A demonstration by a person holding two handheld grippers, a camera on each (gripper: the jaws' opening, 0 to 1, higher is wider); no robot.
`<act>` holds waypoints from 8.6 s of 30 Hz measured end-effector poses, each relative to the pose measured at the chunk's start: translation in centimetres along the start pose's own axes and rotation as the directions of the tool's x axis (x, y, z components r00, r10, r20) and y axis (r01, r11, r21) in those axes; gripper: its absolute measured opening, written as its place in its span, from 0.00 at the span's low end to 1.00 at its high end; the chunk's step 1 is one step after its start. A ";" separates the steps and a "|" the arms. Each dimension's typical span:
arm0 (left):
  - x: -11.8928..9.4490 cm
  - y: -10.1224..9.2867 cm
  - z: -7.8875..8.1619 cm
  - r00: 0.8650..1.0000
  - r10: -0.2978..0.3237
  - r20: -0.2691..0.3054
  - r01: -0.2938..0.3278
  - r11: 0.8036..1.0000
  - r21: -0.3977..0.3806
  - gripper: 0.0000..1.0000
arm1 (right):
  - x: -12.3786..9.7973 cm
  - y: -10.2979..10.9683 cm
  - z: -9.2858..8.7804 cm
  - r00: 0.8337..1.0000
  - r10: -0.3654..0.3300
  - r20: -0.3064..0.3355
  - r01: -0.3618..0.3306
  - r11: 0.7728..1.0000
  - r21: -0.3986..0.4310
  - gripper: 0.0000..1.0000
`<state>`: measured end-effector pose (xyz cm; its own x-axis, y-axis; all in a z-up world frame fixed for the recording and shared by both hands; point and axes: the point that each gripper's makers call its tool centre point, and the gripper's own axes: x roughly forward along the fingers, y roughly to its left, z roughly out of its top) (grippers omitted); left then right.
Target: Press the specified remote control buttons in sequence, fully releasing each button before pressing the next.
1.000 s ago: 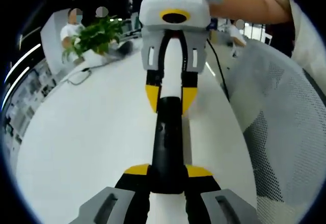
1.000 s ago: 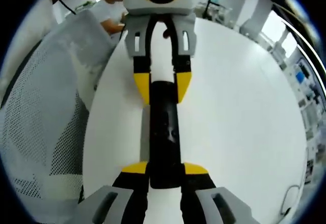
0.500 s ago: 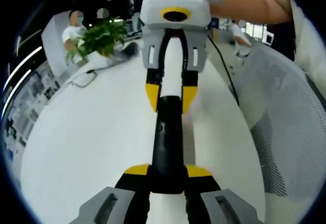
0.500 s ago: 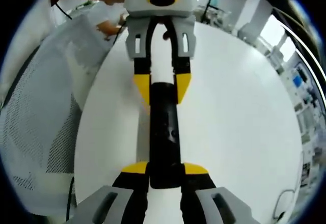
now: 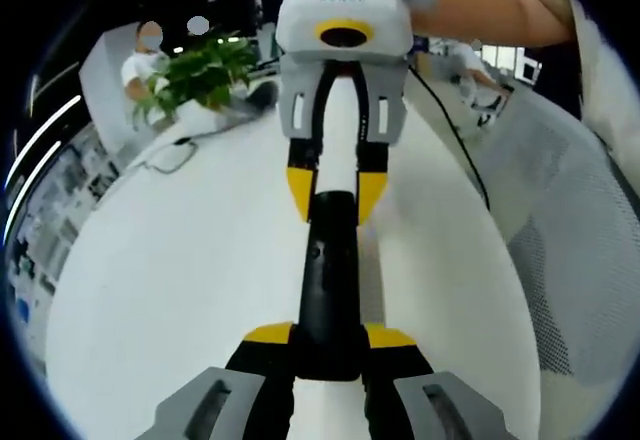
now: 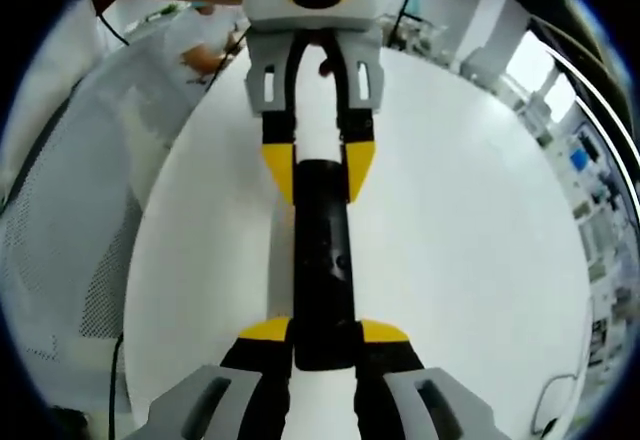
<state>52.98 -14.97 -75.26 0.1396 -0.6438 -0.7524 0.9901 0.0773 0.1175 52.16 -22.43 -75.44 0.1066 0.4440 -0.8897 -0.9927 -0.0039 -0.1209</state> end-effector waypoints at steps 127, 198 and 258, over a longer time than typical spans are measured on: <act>0.9 12.6 -1.4 0.987 0.151 -0.053 -0.158 0.976 -0.151 0.28 | 2.3 -13.4 -1.9 0.984 -0.157 0.090 0.133 0.965 0.226 0.27; -10.2 -5.2 1.4 0.879 0.417 0.230 -0.255 0.819 -0.513 0.46 | -9.1 3.2 3.5 0.808 -0.460 0.368 0.257 0.838 0.482 0.52; -12.6 -11.6 2.5 0.804 0.503 0.318 -0.280 0.791 -0.544 0.74 | -8.3 10.5 5.9 0.751 -0.504 0.426 0.201 0.790 0.579 0.64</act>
<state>39.67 -9.63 -65.55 0.6049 -0.7203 -0.3396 0.7533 0.6558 -0.0491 40.50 -20.91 -66.76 0.5560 0.7174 -0.4199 -0.7957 0.6054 -0.0194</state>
